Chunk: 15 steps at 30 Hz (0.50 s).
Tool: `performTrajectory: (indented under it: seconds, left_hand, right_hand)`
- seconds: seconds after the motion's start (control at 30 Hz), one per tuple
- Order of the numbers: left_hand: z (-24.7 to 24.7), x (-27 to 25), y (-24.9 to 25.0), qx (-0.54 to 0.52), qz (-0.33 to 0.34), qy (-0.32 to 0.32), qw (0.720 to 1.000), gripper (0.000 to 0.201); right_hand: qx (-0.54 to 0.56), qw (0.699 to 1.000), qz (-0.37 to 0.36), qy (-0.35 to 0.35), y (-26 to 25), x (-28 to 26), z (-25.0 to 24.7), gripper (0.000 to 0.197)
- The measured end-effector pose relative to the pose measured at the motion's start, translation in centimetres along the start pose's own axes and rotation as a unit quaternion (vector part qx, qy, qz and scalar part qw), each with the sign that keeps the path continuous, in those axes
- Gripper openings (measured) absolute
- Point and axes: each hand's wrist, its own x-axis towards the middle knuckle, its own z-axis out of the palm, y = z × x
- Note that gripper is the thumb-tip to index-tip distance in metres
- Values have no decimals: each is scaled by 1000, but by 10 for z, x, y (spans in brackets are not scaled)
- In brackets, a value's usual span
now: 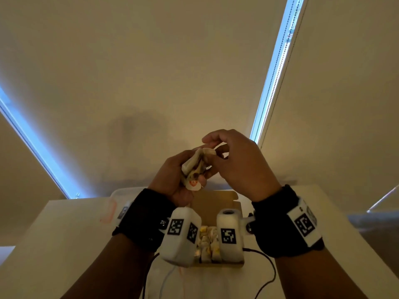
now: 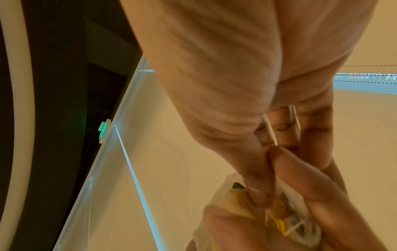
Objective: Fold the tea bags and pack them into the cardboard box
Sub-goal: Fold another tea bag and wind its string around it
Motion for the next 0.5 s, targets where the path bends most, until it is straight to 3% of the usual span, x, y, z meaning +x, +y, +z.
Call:
performTrajectory:
  seconds: [0.1, 0.23, 0.37, 0.5]
  left_hand:
    - [1, 3, -2, -11, 19, 15, 1000, 49]
    - [7, 1, -2, 6, 59, 31, 998, 32]
    - [11, 3, -10, 30, 132, 79, 988, 28]
    - [21, -3, -17, 68, 189, 92, 975, 17]
  right_hand:
    - [29, 999, 8, 43, 2, -1, -1, 25]
    - [58, 995, 38, 67, 3, -7, -8, 23]
    - [136, 988, 74, 9, 2, -17, -12, 24]
    - [189, 975, 103, -50, -1, -21, -13, 37]
